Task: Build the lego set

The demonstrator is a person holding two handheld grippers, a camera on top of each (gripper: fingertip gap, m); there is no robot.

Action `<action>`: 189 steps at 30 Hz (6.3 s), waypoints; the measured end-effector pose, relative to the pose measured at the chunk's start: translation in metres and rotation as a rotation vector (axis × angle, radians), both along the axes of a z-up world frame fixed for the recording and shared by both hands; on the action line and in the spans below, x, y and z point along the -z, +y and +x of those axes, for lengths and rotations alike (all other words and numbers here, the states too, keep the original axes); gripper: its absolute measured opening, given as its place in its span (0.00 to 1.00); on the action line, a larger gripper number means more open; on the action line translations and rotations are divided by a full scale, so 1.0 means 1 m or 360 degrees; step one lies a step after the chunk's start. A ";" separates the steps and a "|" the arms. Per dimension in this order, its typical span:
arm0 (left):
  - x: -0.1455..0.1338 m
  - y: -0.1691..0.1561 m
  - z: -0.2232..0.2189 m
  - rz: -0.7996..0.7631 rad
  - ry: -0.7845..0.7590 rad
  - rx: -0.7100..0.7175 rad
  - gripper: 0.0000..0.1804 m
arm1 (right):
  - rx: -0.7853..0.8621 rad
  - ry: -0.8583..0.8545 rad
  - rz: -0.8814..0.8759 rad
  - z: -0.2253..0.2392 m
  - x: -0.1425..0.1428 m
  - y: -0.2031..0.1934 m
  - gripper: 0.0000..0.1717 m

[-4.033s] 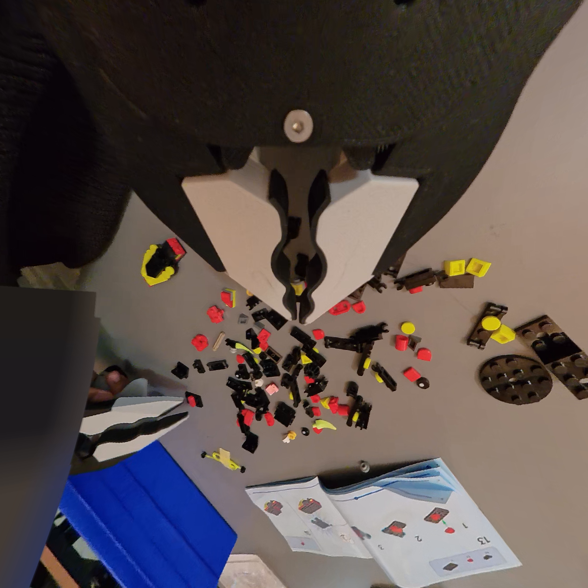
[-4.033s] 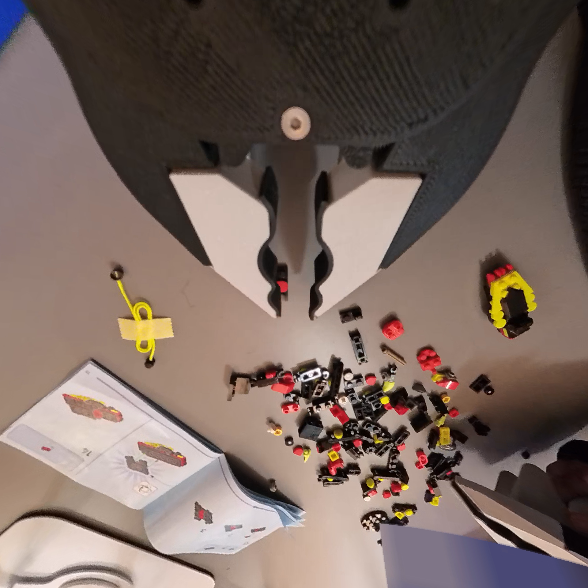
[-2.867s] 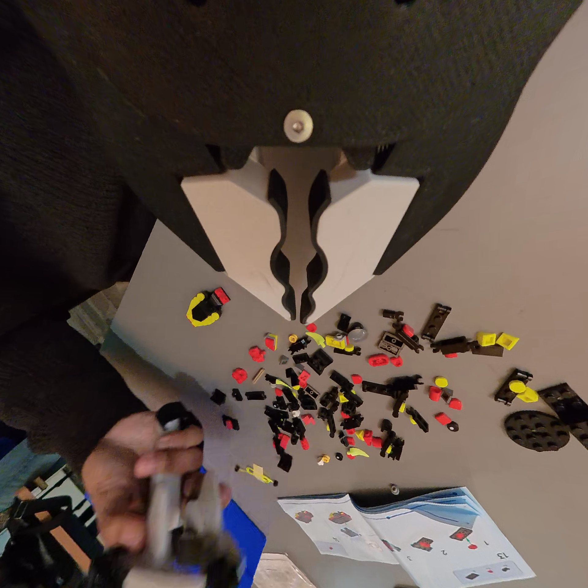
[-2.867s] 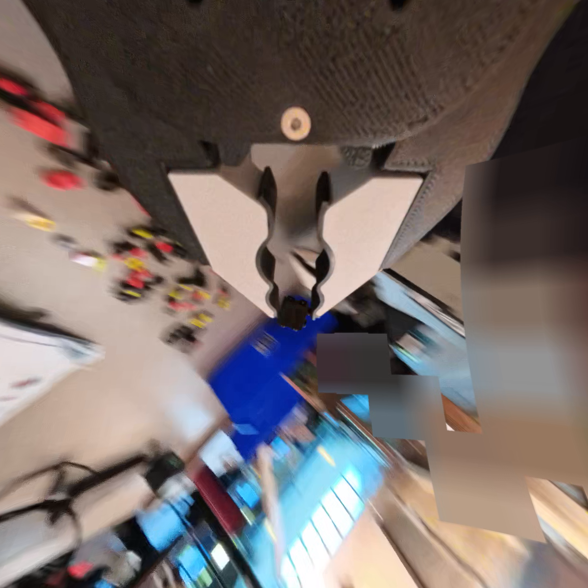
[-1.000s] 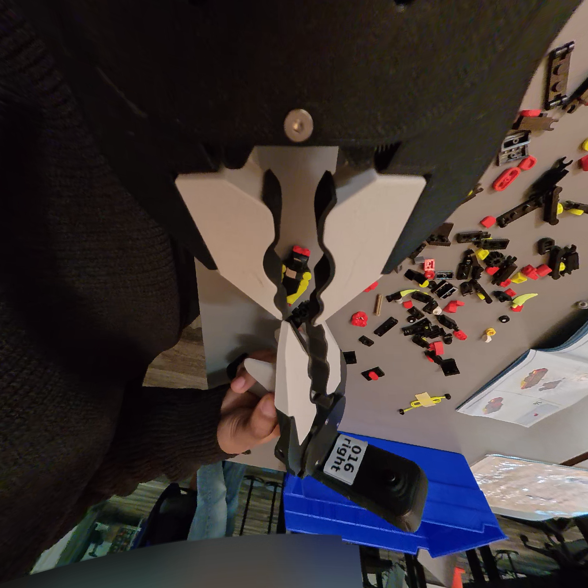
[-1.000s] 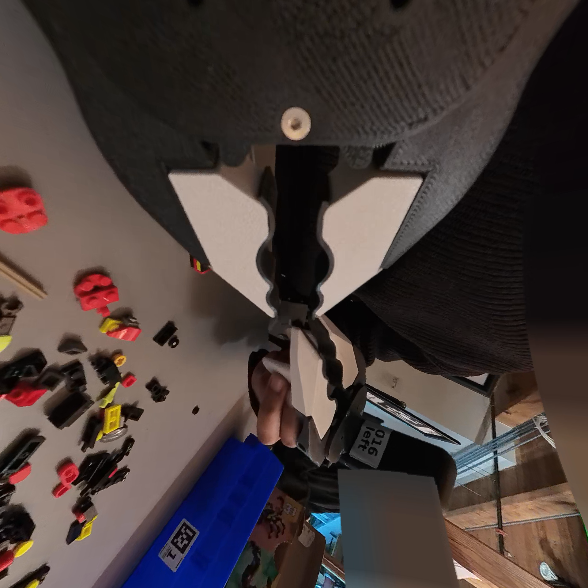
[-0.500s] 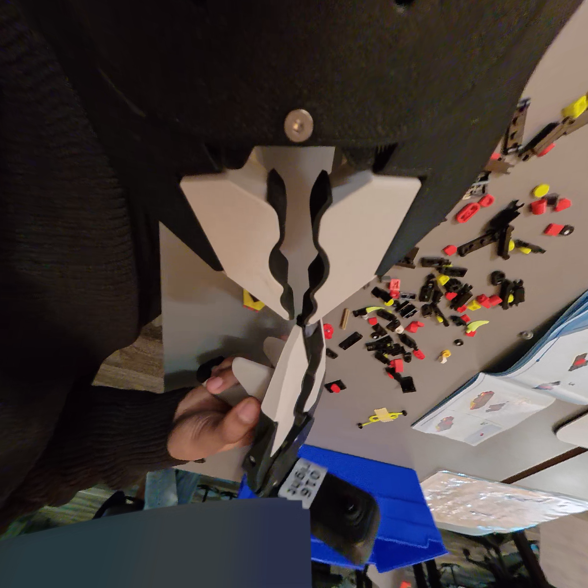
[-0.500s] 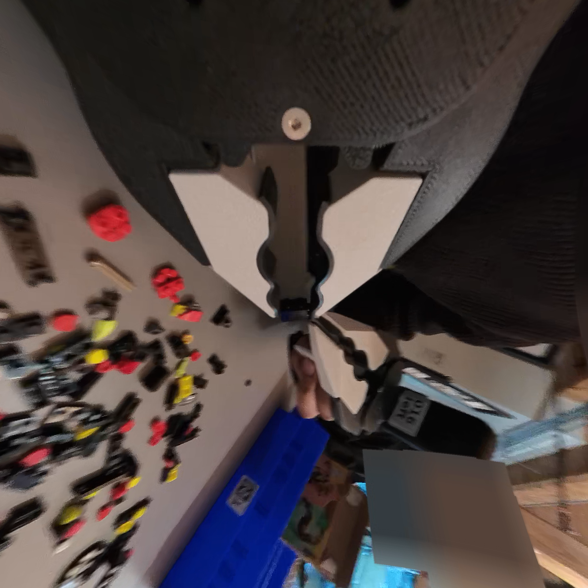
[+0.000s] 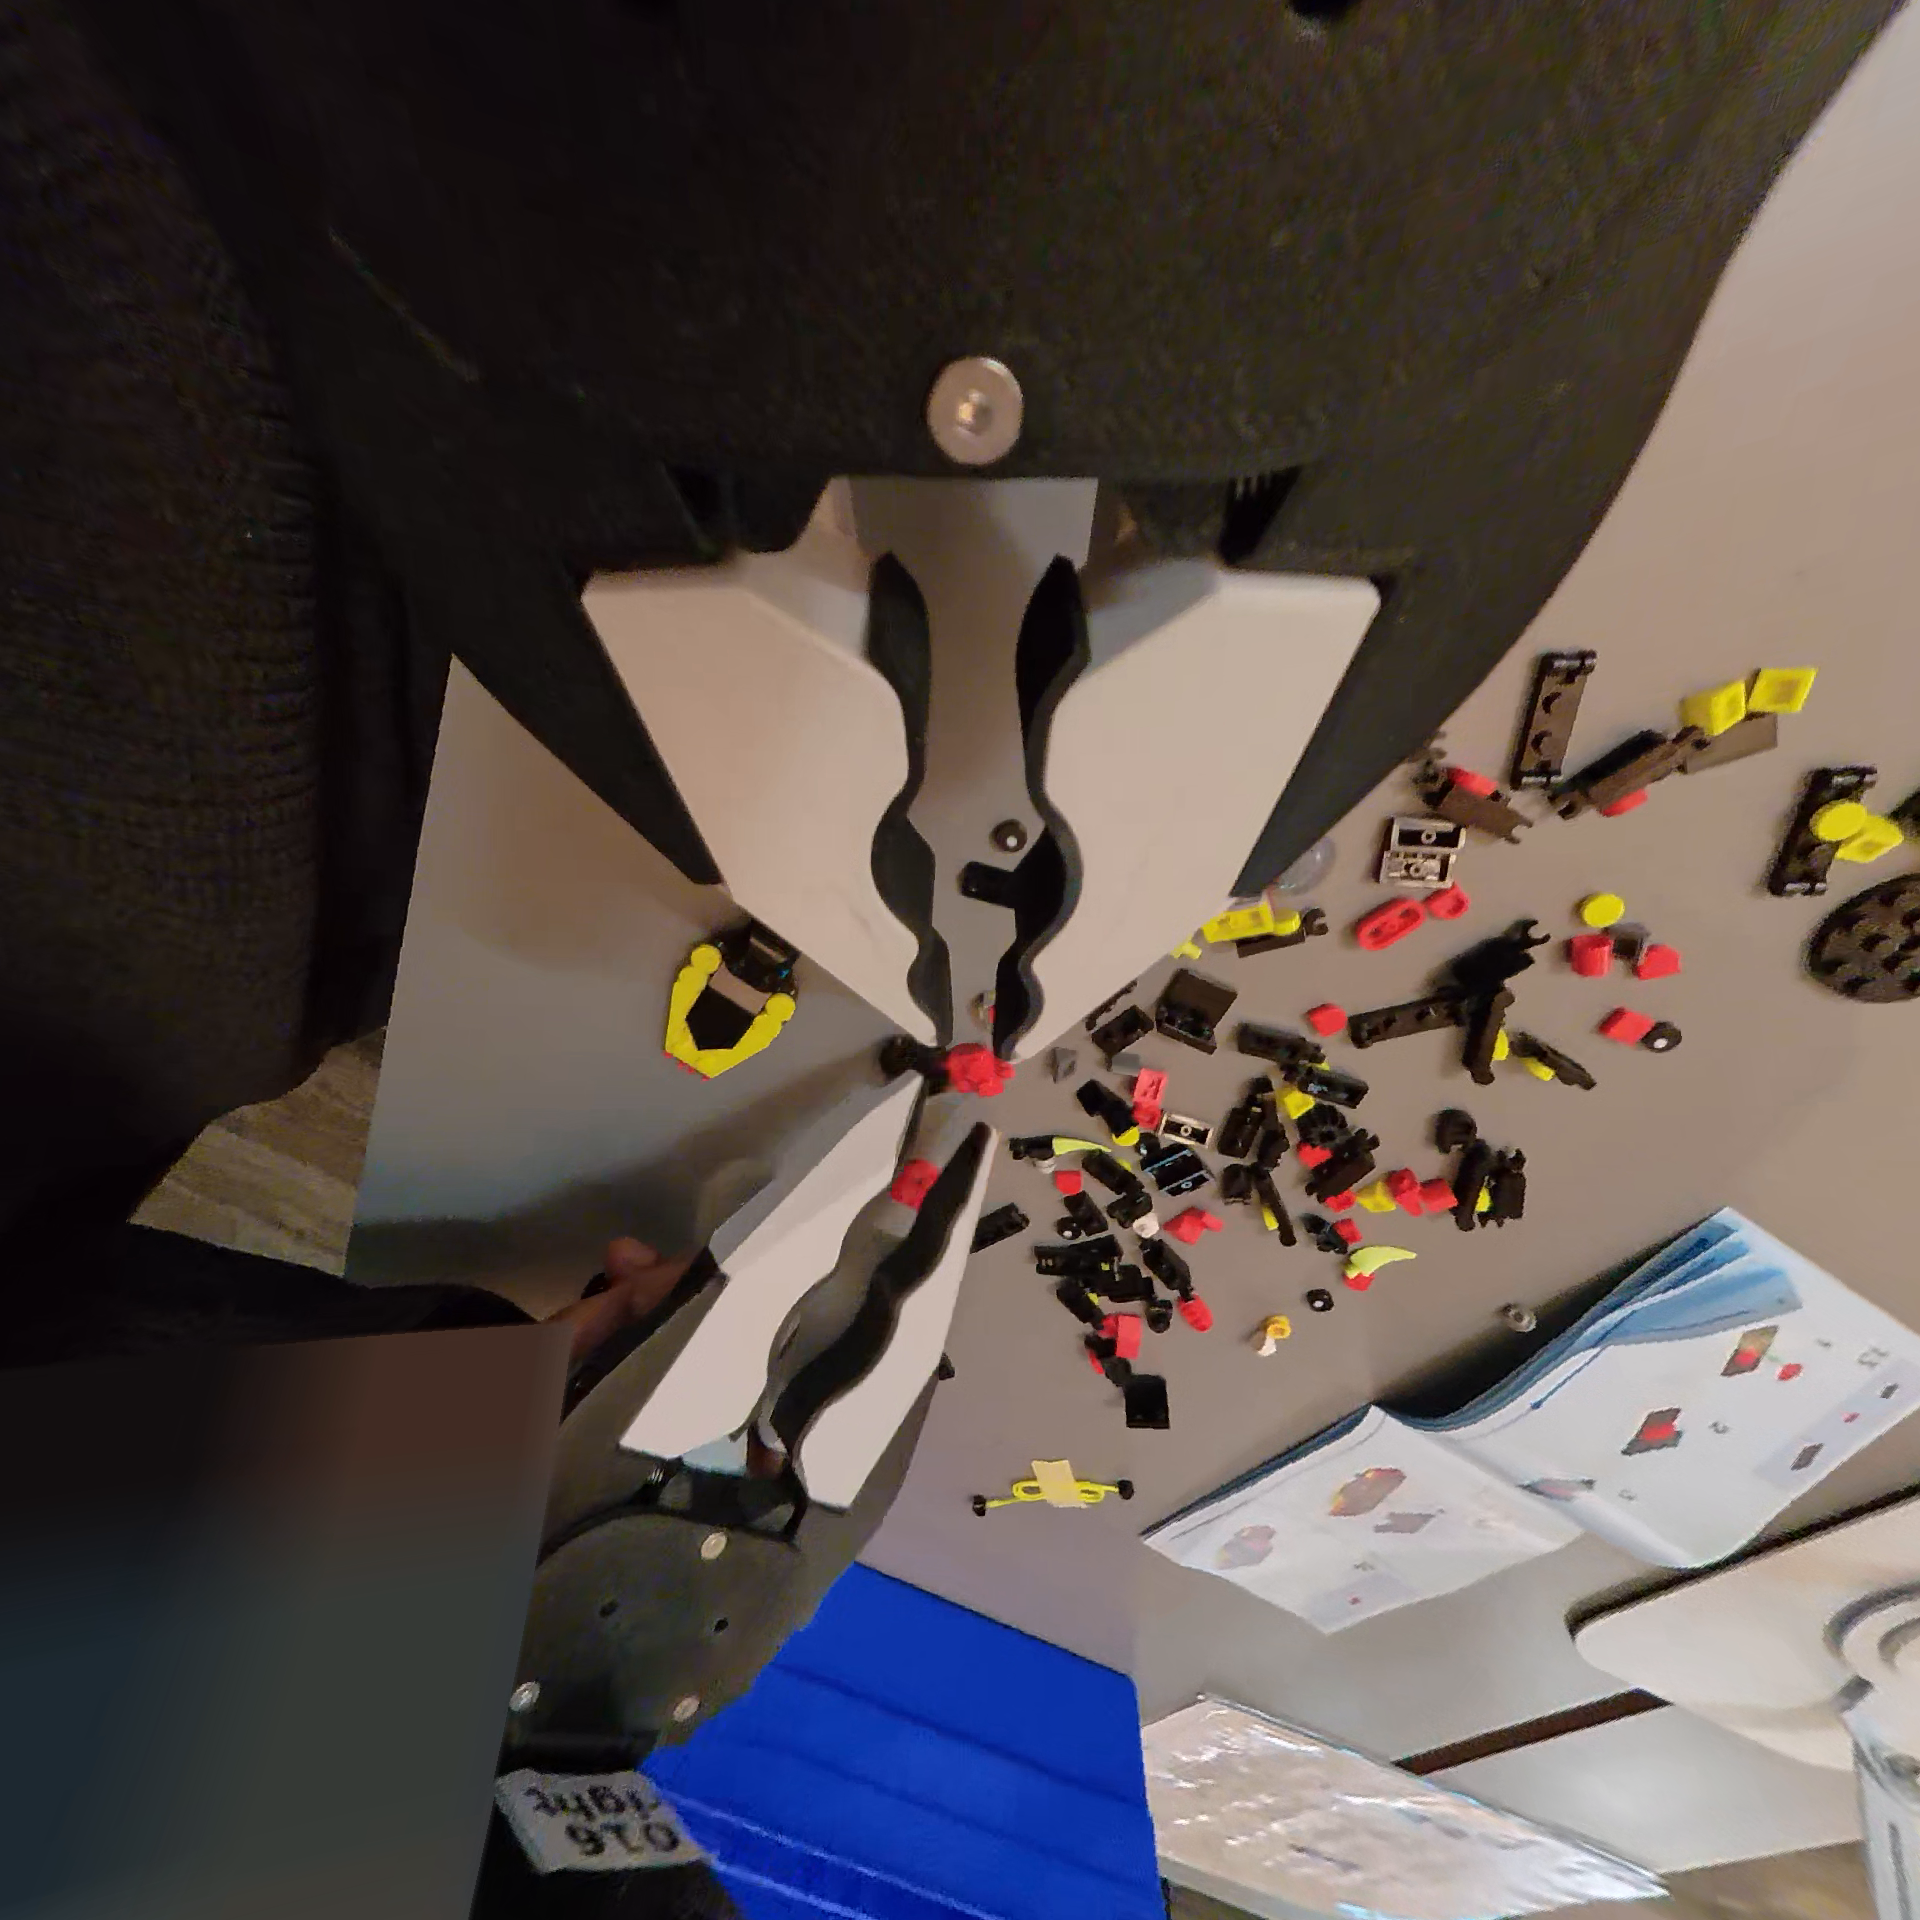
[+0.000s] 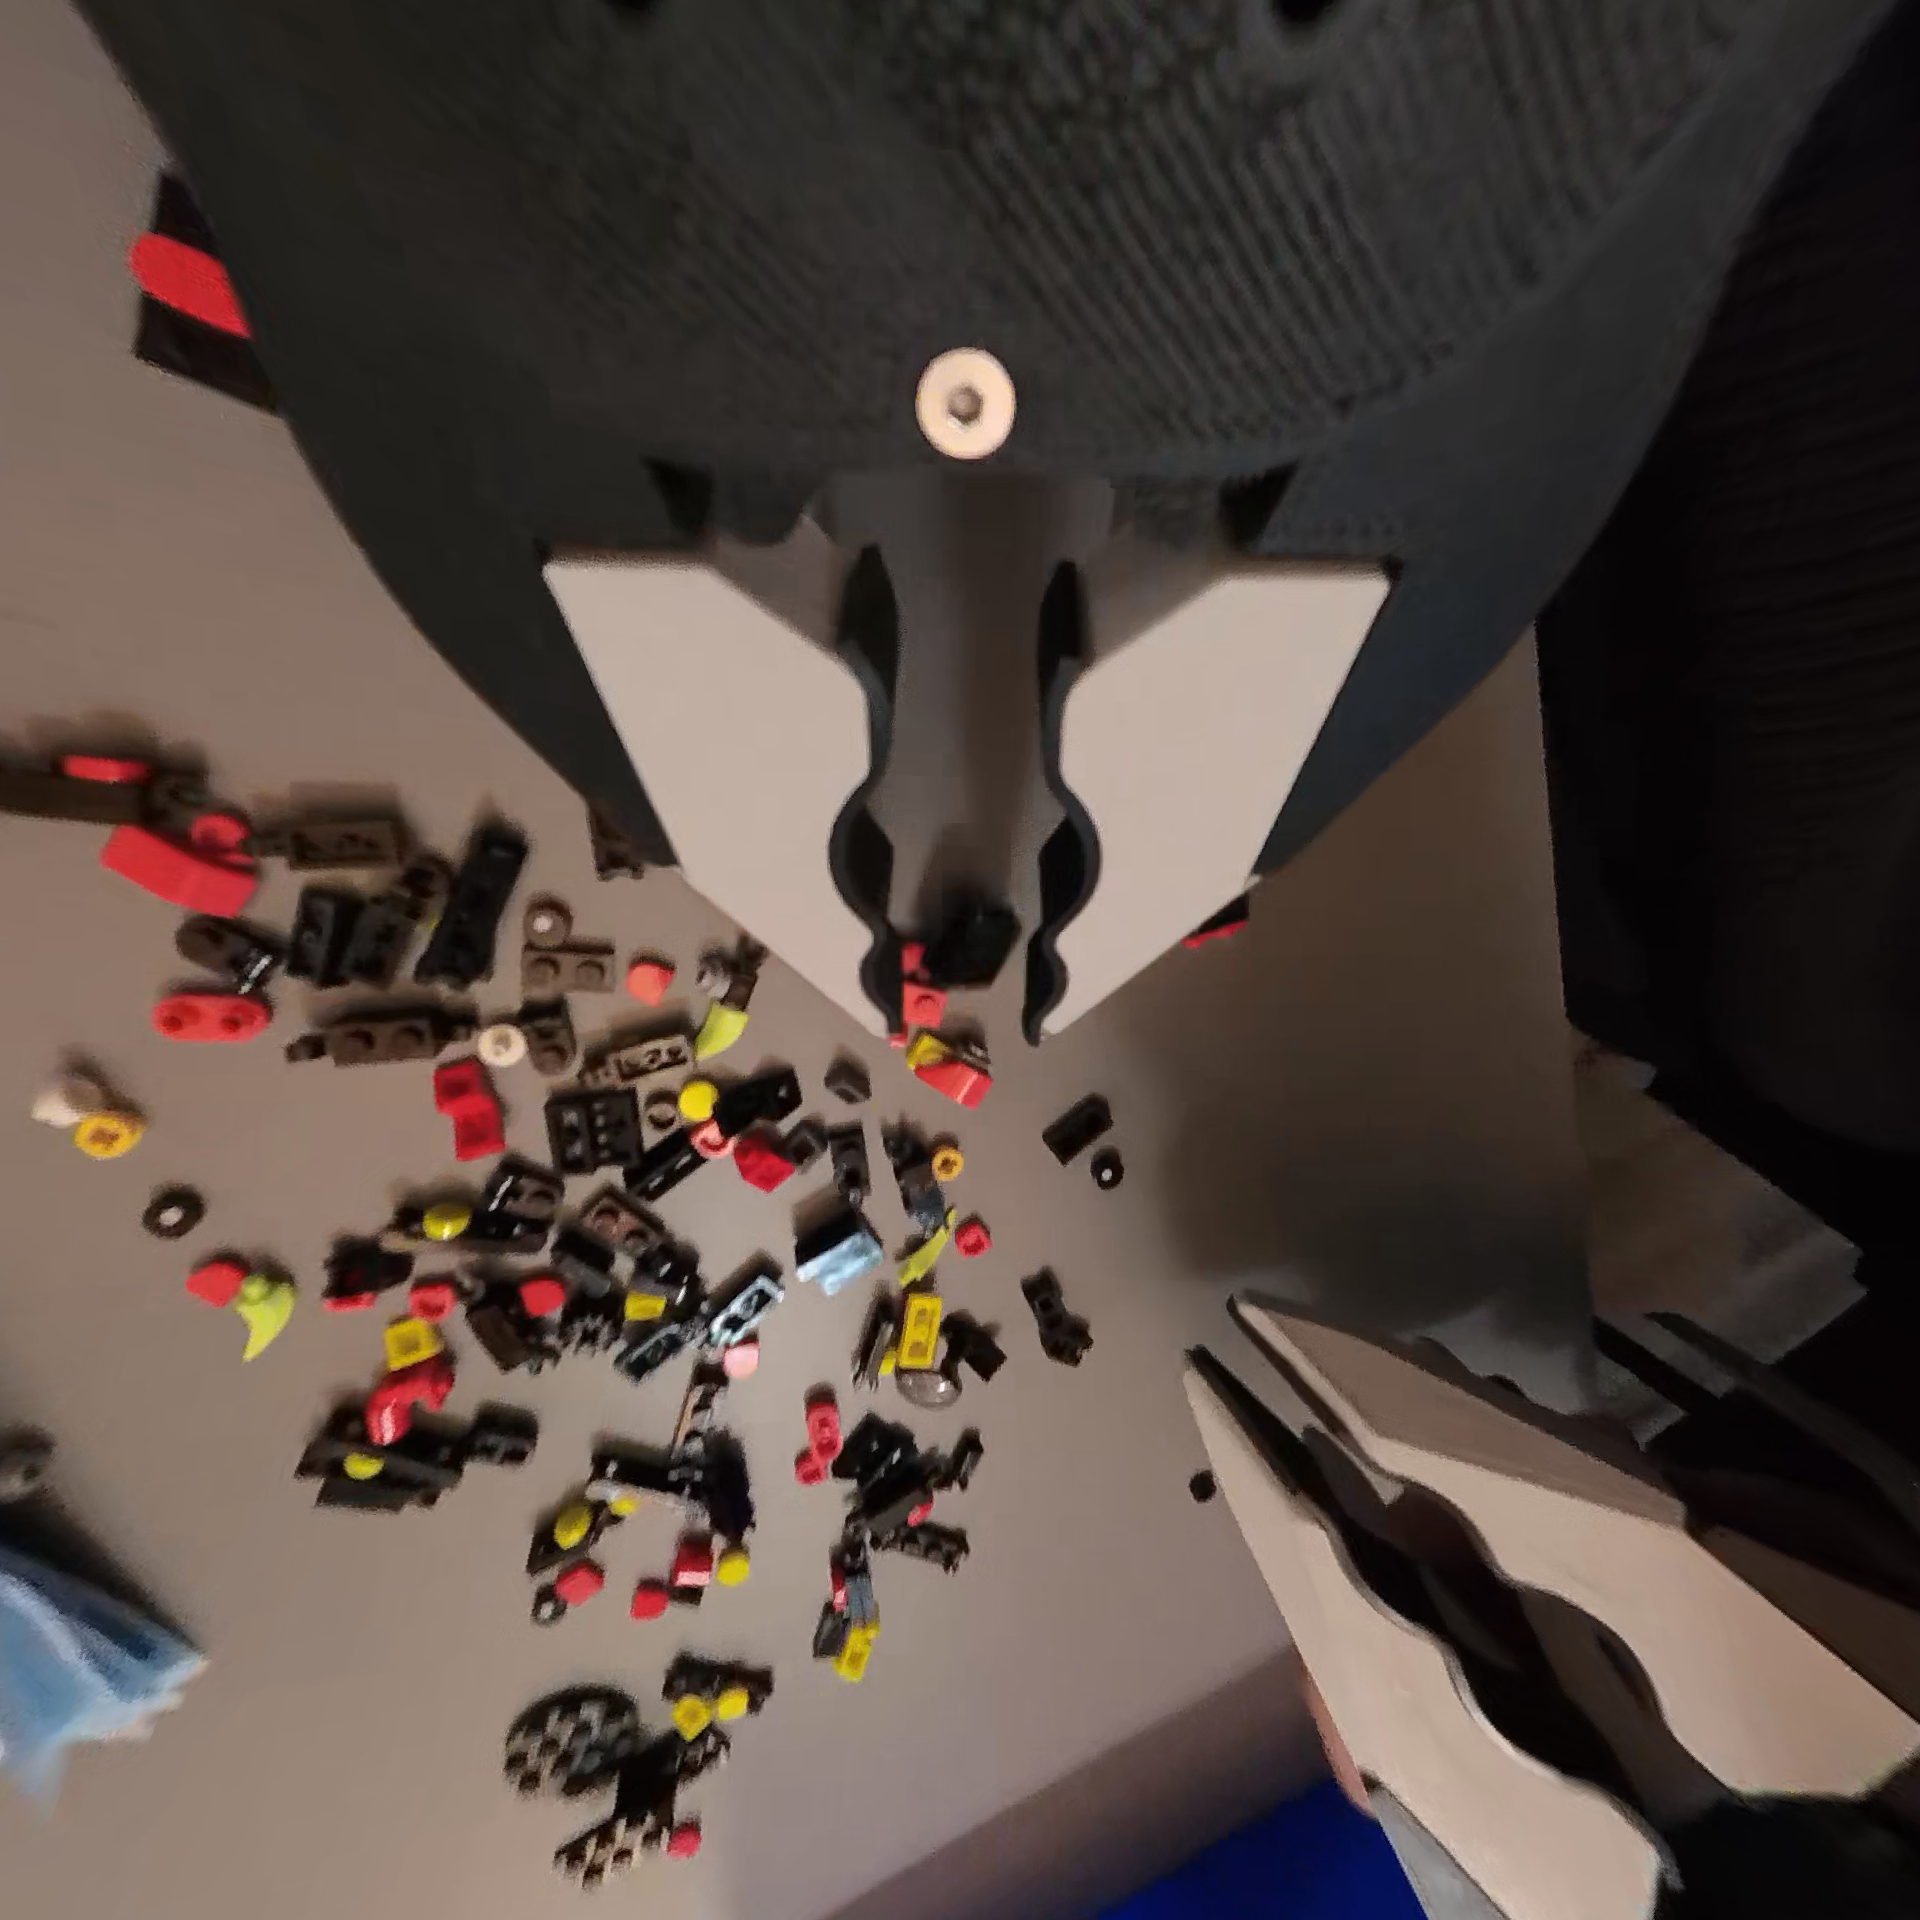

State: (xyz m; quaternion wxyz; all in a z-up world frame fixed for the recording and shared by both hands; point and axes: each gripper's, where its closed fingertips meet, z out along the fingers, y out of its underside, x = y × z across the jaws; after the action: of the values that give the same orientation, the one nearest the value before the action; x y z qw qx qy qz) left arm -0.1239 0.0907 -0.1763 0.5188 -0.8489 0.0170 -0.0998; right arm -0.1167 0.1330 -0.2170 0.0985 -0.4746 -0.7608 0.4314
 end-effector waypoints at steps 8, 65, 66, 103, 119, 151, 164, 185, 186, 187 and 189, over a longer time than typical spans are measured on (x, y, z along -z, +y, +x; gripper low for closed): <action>0.002 -0.009 -0.005 -0.0017 -0.0032 -0.0078 0.03 | -0.0078 0.0208 0.0176 -0.028 -0.007 -0.014 0.09; -0.041 -0.016 -0.007 0.0291 -0.0863 -0.0116 0.02 | -0.0322 0.1409 0.0802 -0.021 -0.084 -0.060 0.04; -0.042 -0.016 -0.007 0.0295 -0.0886 -0.0110 0.02 | -0.0316 0.1390 0.0764 -0.021 -0.085 -0.060 0.04; -0.034 -0.018 -0.006 0.0214 -0.1254 -0.0062 0.11 | -0.0243 0.0828 -0.0167 -0.018 -0.088 -0.052 0.04; -0.024 -0.017 -0.016 0.0172 -0.1186 -0.0117 0.11 | 0.0549 0.0898 0.0217 -0.006 -0.118 0.117 0.04; -0.005 0.027 -0.038 0.0067 -0.1223 -0.0108 0.12 | 0.0788 0.0140 0.0652 0.068 0.006 0.198 0.06; 0.001 0.028 -0.044 0.0049 -0.1214 -0.0137 0.12 | 0.0774 0.0343 0.0434 0.052 -0.016 0.185 0.08; -0.001 0.027 -0.067 0.0159 -0.1162 -0.0272 0.09 | 0.0592 0.0327 0.0201 0.031 -0.009 0.147 0.09; -0.002 0.027 -0.068 0.0168 -0.1159 -0.0279 0.09 | 0.0593 0.0331 0.0197 0.030 -0.009 0.148 0.09; -0.003 0.027 -0.069 0.0176 -0.1156 -0.0286 0.09 | 0.0600 0.0333 0.0188 0.029 -0.010 0.148 0.09; -0.004 0.026 -0.071 0.0190 -0.1160 -0.0294 0.09 | 0.0631 0.0325 0.0161 0.028 -0.010 0.152 0.09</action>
State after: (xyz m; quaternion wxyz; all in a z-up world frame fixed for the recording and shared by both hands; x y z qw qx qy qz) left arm -0.1946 0.1167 -0.1723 0.5461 -0.7240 -0.2394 -0.3469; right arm -0.0885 0.2853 -0.2072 0.2815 -0.5632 -0.6594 0.4109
